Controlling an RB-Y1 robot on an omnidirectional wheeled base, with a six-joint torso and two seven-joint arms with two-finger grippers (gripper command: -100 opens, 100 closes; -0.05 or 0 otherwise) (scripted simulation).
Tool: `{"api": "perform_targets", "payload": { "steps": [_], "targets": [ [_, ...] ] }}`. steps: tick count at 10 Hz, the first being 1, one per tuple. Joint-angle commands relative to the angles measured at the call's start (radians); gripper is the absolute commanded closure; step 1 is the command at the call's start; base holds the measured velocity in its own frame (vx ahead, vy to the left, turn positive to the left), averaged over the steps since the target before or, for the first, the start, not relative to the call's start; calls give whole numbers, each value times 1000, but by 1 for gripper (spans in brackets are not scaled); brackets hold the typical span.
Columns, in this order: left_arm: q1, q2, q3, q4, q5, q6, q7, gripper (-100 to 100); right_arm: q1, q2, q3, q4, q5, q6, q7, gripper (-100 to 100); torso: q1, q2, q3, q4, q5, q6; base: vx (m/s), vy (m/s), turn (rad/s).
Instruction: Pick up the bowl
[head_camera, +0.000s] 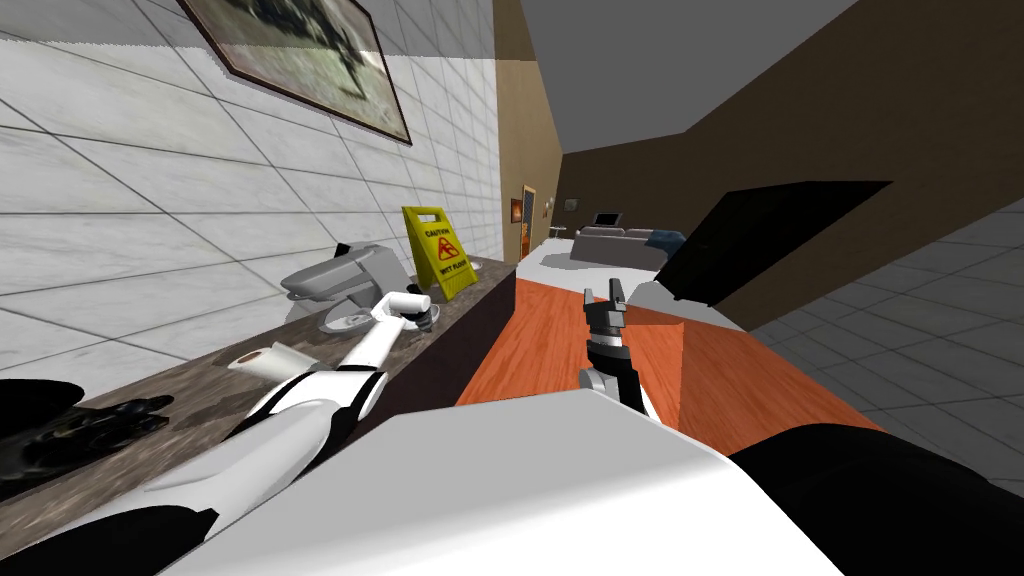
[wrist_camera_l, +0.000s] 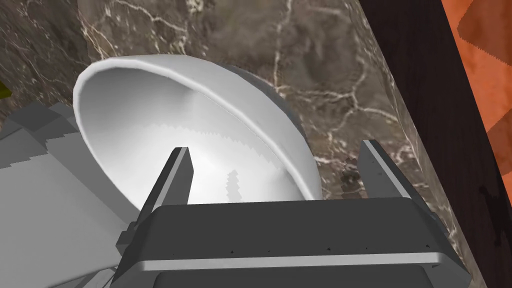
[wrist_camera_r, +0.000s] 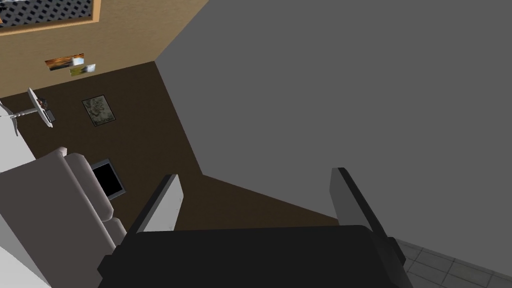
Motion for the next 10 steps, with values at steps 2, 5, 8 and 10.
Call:
{"api": "perform_targets", "payload": {
  "steps": [2,5,8,10],
  "targets": [
    [-65,3,-5,88,0,-14,1,-100,0,0,0,0,0,0,0,0,1,-3,-1,0,0,0,-50,16,6],
    [-148,19,-44,189,-11,-61,29,-100,0,0,0,0,0,0,0,0,-1,-3,-2,-1,0,1,-98,1,-106],
    [-174,19,-44,297,-11,-61,29,-100,0,0,0,0,0,0,0,0,0,-6,-4,-1,0,-1,-29,1,16],
    [-165,18,-45,275,-13,-55,35,-100,0,0,0,0,0,0,0,0,0,-10,-6,-2,0,-1,13,-1,0]
  ]
}}
